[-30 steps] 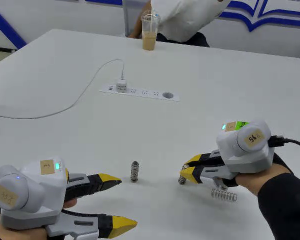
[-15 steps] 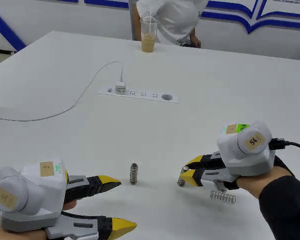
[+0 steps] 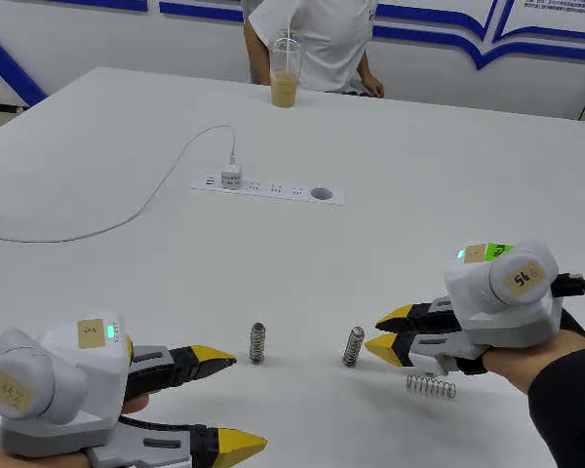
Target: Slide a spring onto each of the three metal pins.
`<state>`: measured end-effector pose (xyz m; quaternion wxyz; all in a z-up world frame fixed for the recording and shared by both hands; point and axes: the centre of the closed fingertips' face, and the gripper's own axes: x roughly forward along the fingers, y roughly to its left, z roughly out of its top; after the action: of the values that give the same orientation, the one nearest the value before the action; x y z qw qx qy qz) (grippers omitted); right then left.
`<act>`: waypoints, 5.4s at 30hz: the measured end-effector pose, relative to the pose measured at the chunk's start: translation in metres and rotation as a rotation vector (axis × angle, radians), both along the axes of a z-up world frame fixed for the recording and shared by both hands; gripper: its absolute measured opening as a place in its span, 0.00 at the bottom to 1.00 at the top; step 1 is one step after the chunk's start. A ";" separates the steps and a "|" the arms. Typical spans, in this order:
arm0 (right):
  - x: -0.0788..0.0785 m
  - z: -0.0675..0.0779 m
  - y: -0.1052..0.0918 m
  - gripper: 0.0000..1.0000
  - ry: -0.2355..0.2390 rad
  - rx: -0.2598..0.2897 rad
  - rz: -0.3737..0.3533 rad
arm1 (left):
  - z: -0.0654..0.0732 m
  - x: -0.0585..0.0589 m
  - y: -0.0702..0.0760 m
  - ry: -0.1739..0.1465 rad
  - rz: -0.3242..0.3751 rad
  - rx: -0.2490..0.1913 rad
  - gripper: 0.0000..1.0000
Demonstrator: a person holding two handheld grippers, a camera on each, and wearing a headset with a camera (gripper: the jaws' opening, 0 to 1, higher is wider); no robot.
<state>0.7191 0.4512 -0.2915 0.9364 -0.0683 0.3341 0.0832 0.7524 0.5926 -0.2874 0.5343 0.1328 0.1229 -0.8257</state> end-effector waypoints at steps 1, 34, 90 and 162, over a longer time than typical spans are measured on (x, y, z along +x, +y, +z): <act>-0.001 0.001 0.000 0.17 -0.002 -0.001 -0.001 | 0.000 -0.001 0.000 0.000 -0.001 0.000 0.55; -0.056 0.003 -0.018 0.18 -0.001 -0.016 -0.057 | 0.000 -0.005 -0.003 -0.005 -0.013 0.001 0.55; -0.081 -0.054 -0.031 0.12 0.149 0.021 -0.047 | -0.002 -0.008 -0.003 -0.009 -0.022 0.018 0.53; -0.031 0.012 0.109 0.11 0.094 -0.059 0.433 | 0.011 -0.058 -0.027 -0.065 -0.235 -0.043 0.22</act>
<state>0.6883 0.5601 -0.2795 0.8777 -0.1618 0.3572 0.2753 0.6945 0.5660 -0.2765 0.4404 0.1613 0.0714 -0.8803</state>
